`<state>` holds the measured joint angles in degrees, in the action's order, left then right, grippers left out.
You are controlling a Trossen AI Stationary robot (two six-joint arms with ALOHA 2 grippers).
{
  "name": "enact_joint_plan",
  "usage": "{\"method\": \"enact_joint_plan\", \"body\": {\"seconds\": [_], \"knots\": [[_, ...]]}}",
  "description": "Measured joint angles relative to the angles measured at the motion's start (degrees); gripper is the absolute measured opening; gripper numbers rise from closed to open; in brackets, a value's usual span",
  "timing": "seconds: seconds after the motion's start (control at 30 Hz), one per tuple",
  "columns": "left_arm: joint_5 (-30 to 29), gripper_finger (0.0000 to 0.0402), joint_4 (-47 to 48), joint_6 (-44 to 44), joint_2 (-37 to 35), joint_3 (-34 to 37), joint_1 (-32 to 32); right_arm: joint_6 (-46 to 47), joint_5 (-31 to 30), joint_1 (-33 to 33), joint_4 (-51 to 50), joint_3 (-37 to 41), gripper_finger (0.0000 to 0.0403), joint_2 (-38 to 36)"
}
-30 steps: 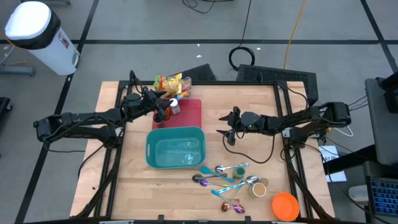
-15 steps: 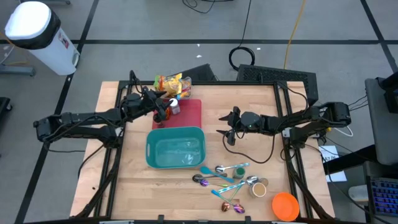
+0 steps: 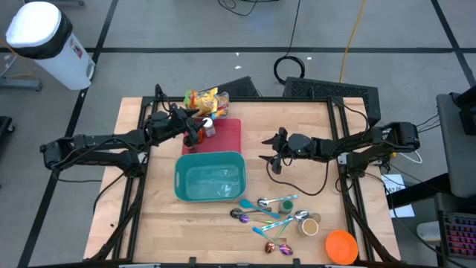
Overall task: Pick & Place Food Item
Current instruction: Put the green seasoning bottle into the red bin
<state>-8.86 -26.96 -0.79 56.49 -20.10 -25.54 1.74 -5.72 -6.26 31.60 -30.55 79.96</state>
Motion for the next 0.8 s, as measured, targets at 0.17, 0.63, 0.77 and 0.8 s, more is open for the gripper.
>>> {"method": "enact_joint_plan", "body": {"seconds": [0.17, 0.63, 0.77, 0.8], "knots": [[0.0, 0.0285, 0.1, 0.0, 0.0, 0.0, 0.0, 1.0, 0.0, 0.0, 1.8, 0.0, 0.0279, 0.0], [0.0, 0.0285, 0.2, 0.2, 0.0, 0.0, 0.0, 1.0, 0.0, 0.0, 6.6, 0.0, 0.0279, 0.0], [0.0, 0.0285, 0.2, 0.2, 0.0, 0.0, 0.0, 1.0, 0.0, 0.0, 6.8, 0.0, 0.0279, 0.0], [0.0, 0.0285, 0.2, 0.2, 0.0, 0.0, 0.0, 1.0, 0.0, 0.0, 6.8, 0.0, 0.0279, 0.0]]}}
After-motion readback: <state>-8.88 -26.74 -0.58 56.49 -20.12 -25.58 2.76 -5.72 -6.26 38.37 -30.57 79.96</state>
